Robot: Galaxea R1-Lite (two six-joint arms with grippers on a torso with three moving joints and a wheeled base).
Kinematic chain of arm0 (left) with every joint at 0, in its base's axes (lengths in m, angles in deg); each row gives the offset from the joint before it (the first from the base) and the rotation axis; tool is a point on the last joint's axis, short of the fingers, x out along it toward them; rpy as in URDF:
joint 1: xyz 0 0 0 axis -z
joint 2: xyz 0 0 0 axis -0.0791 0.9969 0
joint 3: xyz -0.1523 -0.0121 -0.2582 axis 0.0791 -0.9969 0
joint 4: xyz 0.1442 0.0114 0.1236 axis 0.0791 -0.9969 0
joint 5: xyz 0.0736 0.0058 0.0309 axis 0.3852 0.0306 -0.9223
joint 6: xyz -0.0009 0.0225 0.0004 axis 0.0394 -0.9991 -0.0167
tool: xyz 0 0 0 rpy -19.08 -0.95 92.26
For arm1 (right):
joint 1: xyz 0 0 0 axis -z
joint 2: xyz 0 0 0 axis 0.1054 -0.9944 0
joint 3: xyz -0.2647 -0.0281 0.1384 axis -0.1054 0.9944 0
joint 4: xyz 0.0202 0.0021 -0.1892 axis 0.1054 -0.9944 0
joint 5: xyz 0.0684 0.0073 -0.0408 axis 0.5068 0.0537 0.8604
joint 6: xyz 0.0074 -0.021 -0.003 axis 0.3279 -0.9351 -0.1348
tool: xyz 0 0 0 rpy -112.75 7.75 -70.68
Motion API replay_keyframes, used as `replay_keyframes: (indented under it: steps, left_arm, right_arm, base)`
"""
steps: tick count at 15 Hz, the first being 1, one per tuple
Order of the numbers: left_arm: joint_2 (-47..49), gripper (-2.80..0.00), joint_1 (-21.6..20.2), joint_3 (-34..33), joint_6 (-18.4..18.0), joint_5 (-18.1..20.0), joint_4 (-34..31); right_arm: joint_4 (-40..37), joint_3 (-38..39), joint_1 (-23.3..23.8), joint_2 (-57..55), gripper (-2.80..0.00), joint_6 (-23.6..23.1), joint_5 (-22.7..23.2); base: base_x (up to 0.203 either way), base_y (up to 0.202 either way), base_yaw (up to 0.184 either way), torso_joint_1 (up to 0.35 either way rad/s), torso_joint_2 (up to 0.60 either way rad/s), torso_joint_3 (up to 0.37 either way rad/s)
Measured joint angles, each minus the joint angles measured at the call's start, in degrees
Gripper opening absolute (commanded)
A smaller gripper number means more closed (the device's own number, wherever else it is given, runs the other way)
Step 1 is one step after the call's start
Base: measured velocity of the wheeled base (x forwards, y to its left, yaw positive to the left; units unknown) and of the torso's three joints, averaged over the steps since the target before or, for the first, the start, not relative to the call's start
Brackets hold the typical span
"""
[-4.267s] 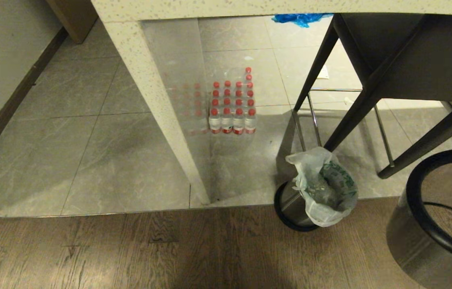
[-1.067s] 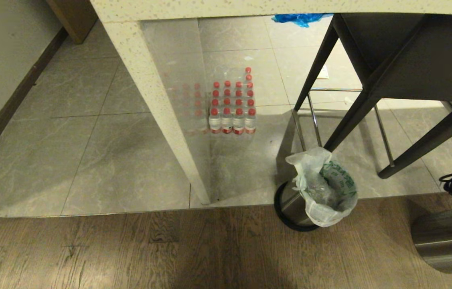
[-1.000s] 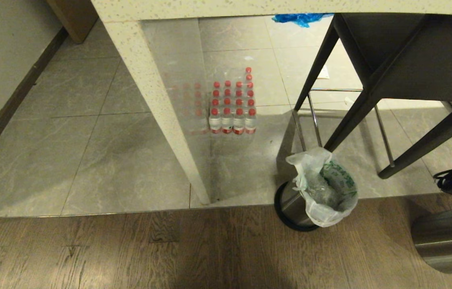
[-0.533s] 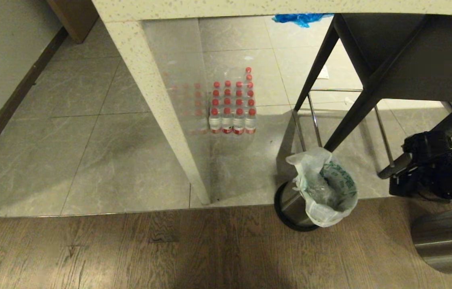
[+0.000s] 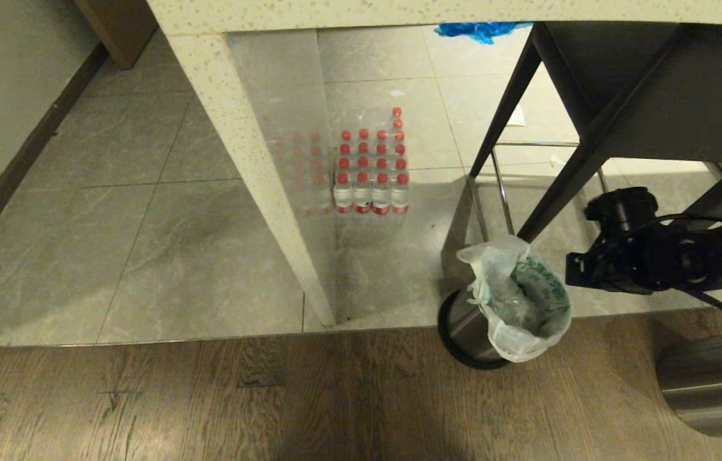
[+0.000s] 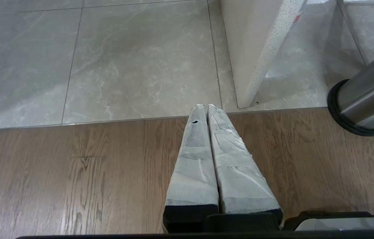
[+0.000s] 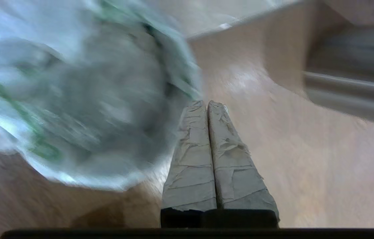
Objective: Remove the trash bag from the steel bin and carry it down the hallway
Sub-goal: Pick up the trash bag
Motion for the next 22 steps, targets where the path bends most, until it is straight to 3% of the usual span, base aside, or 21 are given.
replay_keyframes:
  steps: [3, 6, 8, 11, 17, 22]
  left_arm:
    - [0.0, -2.8, 0.0, 0.0, 0.0, -0.02, 0.01]
    - [0.0, -2.8, 0.0, 0.0, 0.0, 0.0, -0.01]
    - [0.0, -2.8, 0.0, 0.0, 0.0, -0.02, -0.01]
    - [0.0, -2.8, 0.0, 0.0, -0.02, -0.02, -0.01]
    - [0.0, -2.8, 0.0, 0.0, 0.0, 0.0, -0.01]
    - [0.0, -2.8, 0.0, 0.0, 0.0, 0.0, -0.01]
  right_arm:
    - [-0.05, -8.93, -2.18, -6.95, 0.0, 0.45, -0.18]
    - [4.74, -14.14, -4.71, -12.77, 0.0, -0.29, 0.37]
    - [7.92, -16.49, -5.61, -15.27, 0.0, -0.39, 3.47]
    - [9.59, -18.57, -5.58, -16.67, 0.0, -0.51, 9.35]
    - [11.95, -19.29, -3.09, -17.53, 0.0, -7.6, 10.59]
    - [11.94, -19.84, -0.99, -18.23, 0.0, -5.17, 10.9]
  base:
    - [0.0, 0.0, 0.0, 0.0, 0.0, 0.0]
    - [0.0, 0.0, 0.0, 0.0, 0.0, 0.0]
    - [0.0, 0.0, 0.0, 0.0, 0.0, 0.0]
    - [0.0, 0.0, 0.0, 0.0, 0.0, 0.0]
    - [0.0, 0.0, 0.0, 0.0, 0.0, 0.0]
    - [0.0, 0.0, 0.0, 0.0, 0.0, 0.0]
